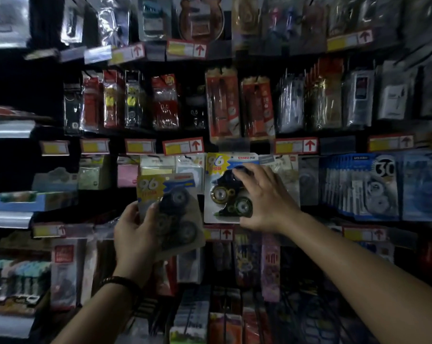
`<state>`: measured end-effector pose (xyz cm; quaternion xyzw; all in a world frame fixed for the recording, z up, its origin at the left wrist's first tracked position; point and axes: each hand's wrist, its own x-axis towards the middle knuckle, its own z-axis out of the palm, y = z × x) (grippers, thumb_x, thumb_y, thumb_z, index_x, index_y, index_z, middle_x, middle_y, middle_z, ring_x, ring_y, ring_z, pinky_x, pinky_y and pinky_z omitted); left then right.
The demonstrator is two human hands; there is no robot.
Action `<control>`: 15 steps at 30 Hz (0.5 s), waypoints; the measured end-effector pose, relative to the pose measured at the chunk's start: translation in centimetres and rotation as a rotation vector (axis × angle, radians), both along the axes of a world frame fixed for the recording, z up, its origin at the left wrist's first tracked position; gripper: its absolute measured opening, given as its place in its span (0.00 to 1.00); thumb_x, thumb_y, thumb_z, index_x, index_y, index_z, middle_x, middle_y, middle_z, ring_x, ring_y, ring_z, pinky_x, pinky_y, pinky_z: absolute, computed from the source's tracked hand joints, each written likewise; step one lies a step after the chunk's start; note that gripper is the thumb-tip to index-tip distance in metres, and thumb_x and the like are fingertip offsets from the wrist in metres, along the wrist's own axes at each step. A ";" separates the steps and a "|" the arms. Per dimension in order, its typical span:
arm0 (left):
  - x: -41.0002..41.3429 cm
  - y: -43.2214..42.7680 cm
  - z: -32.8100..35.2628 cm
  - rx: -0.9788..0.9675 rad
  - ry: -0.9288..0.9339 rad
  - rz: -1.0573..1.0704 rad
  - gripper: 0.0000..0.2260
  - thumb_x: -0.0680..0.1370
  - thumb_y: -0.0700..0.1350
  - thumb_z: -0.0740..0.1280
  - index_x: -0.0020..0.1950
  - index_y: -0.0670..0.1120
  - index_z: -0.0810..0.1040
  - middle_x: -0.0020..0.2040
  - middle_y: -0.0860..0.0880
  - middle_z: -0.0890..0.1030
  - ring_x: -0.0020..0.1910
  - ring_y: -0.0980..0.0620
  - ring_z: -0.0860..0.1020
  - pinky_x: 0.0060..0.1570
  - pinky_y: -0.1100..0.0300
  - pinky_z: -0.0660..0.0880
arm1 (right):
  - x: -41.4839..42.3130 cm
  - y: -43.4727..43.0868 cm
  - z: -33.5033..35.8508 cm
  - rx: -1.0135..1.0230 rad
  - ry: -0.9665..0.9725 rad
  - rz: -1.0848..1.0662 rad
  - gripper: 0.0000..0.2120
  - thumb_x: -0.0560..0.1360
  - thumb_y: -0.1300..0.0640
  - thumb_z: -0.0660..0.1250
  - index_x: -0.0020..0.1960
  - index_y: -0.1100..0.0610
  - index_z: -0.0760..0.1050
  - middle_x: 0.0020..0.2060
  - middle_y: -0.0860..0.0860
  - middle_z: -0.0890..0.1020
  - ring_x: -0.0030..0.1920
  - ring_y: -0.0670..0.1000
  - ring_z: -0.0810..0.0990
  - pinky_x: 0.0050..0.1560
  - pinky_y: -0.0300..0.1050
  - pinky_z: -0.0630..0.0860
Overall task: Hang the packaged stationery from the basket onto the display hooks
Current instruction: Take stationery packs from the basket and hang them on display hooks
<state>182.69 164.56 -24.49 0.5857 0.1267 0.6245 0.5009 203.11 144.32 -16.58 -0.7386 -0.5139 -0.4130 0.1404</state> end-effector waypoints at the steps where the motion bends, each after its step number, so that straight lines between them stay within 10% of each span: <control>1: -0.1 0.3 0.0 0.004 -0.018 0.038 0.06 0.84 0.51 0.70 0.59 0.52 0.83 0.54 0.48 0.88 0.55 0.45 0.86 0.58 0.34 0.83 | 0.2 0.3 0.1 0.003 -0.001 -0.008 0.55 0.61 0.37 0.74 0.82 0.51 0.58 0.77 0.54 0.61 0.76 0.59 0.62 0.75 0.63 0.67; 15: 0.8 -0.5 0.4 -0.045 0.010 -0.170 0.07 0.84 0.50 0.70 0.60 0.53 0.84 0.54 0.50 0.90 0.54 0.48 0.88 0.51 0.44 0.85 | 1.8 1.7 1.4 -0.060 -0.058 -0.151 0.57 0.60 0.33 0.75 0.82 0.51 0.56 0.76 0.53 0.60 0.75 0.59 0.60 0.75 0.60 0.67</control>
